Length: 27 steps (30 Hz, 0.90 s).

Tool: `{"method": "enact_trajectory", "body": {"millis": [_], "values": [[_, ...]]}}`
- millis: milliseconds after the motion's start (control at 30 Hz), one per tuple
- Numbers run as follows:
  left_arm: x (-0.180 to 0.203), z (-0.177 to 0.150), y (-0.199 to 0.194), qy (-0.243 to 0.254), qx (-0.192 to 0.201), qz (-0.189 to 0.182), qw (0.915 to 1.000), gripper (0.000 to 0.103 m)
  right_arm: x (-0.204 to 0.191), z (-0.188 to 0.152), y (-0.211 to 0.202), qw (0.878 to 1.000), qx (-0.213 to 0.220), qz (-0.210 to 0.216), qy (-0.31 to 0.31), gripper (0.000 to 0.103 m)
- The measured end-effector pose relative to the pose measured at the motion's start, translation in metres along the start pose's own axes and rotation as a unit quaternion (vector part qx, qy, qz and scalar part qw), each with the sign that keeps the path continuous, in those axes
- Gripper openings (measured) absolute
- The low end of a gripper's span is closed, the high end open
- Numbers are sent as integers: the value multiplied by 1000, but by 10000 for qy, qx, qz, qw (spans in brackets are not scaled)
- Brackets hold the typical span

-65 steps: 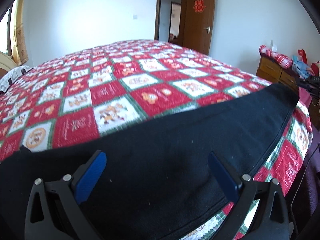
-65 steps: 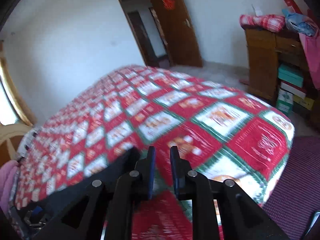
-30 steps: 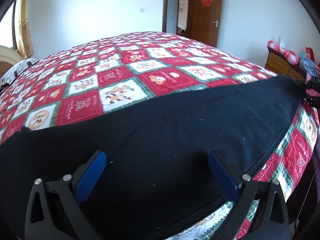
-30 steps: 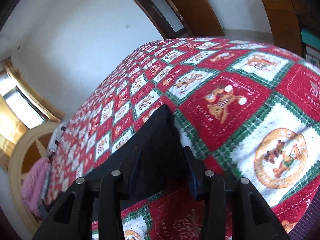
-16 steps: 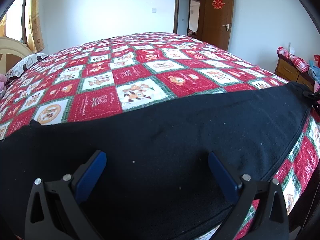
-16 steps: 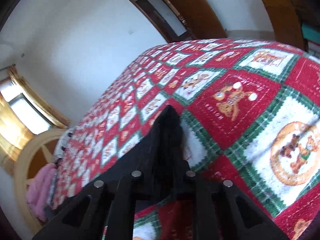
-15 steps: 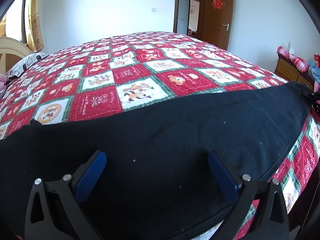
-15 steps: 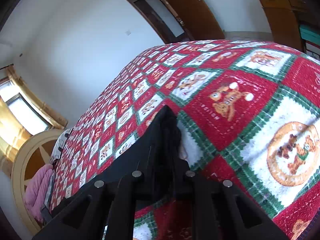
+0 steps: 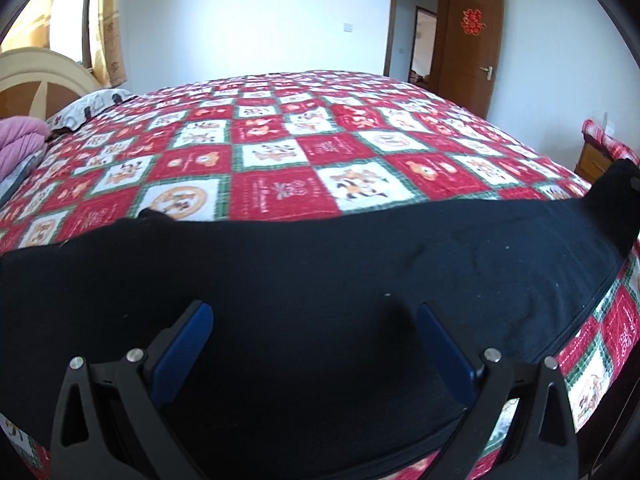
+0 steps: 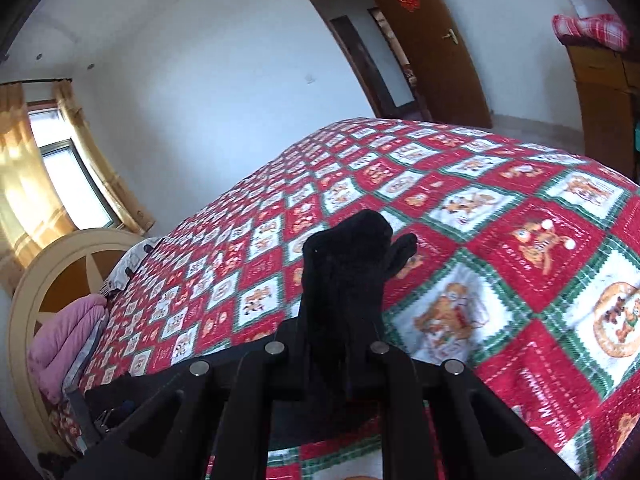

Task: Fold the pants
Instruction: 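Lay the leg ends over the pants beside the left tool with the right tool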

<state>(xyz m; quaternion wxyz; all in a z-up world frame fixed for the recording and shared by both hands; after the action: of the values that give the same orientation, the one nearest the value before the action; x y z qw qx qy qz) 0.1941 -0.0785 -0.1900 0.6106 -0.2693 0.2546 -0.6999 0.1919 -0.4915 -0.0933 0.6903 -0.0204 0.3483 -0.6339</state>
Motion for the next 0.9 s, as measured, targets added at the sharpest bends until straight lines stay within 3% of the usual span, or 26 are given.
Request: {"method": "enact_trajectory", "body": {"millis": [233,900], "values": [[3,-3,3,235,59,165,9996,103,-38,-9,3,9992,7,196,-355,11],[0,-5,0,187,-48,156,9997,103,-147,-63,42,9872,-592,883,-1191,11]]}}
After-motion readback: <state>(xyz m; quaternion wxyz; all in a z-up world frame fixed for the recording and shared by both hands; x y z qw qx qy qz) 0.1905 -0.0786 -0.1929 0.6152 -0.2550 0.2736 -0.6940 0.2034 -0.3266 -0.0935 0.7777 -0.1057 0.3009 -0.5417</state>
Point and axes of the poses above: each gripper's, at about its wrist camera, not at the fingertips, and y roughly the way its jaws point, x to its right, z to its top, the point moved 7 cm from there along y, roughly the way its jaws point, and after that the axes turned 2 degrees about -x, right-handed, at the moved point
